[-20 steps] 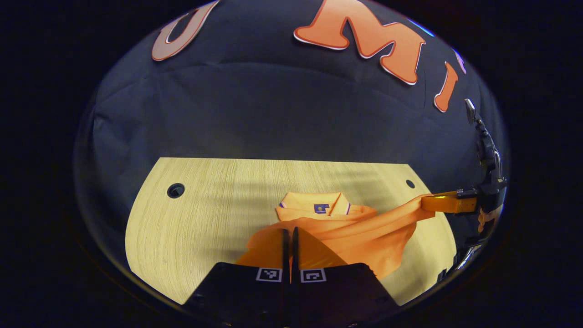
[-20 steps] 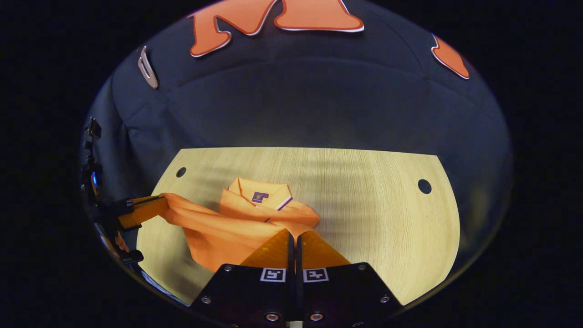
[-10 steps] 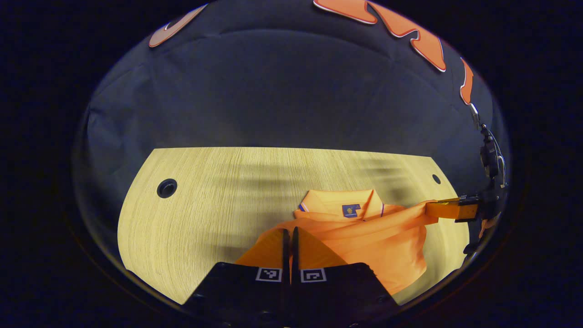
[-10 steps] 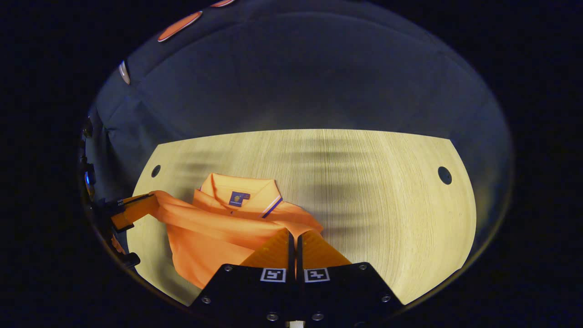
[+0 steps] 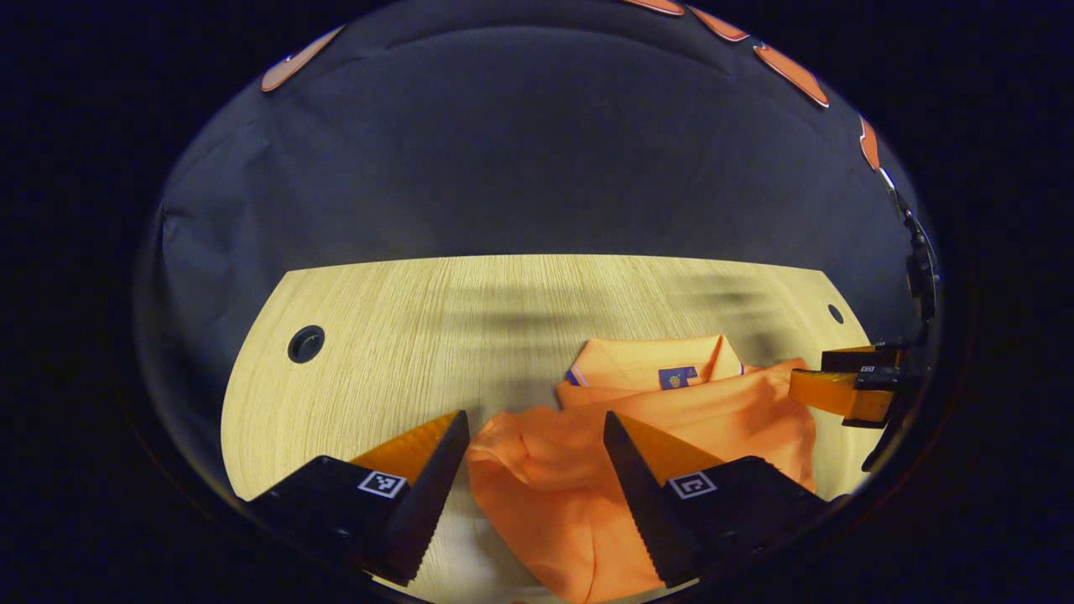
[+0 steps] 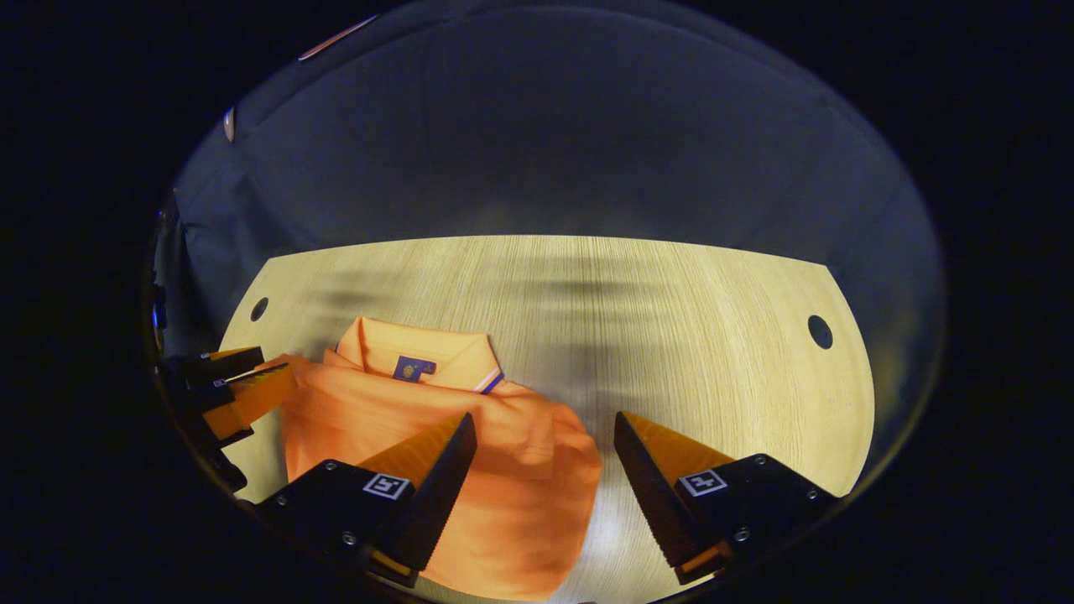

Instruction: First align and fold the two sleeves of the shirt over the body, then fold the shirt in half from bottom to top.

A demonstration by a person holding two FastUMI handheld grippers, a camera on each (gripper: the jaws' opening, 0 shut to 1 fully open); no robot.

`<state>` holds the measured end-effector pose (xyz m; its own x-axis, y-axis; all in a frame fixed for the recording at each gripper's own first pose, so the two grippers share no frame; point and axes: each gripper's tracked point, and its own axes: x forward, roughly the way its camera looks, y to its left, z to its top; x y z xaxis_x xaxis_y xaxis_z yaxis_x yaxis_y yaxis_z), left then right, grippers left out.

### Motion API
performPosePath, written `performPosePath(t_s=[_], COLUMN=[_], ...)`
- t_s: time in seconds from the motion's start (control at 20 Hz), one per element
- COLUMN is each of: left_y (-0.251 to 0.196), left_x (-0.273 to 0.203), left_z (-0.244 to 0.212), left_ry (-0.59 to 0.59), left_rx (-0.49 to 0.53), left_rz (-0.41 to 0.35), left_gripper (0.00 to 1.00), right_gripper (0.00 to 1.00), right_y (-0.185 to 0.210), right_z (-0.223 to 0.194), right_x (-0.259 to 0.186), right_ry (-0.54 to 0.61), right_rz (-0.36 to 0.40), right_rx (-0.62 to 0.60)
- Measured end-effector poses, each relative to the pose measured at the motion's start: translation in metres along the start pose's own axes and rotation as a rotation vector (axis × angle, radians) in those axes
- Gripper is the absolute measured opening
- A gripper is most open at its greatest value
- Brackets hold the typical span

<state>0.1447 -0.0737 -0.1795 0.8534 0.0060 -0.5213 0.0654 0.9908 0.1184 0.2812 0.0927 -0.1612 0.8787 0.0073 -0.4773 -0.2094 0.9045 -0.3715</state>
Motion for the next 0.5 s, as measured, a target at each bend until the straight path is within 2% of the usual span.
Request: performPosePath(t_s=[0.2,0.35,0.5], left_y=[-0.001,-0.010,-0.018], left_x=[-0.031,-0.070,-0.118], left_z=[0.035,0.074,0.115], left_ry=[-0.105,-0.209,-0.326], left_rx=[0.046,0.103,0.109], left_rz=[0.022,0.003,-0.001], left_gripper=[0.98,0.97,0.97], right_gripper=[1.00,1.00,1.00], right_y=[0.006,0.006,-0.001], right_z=[0.028,0.055,0.072], right_x=[-0.030,-0.070,-0.115], right_ry=[-0.101,-0.192,-0.277], right_rz=[0.024,0.037,0.031], right_rx=[0.021,0.058,0.075])
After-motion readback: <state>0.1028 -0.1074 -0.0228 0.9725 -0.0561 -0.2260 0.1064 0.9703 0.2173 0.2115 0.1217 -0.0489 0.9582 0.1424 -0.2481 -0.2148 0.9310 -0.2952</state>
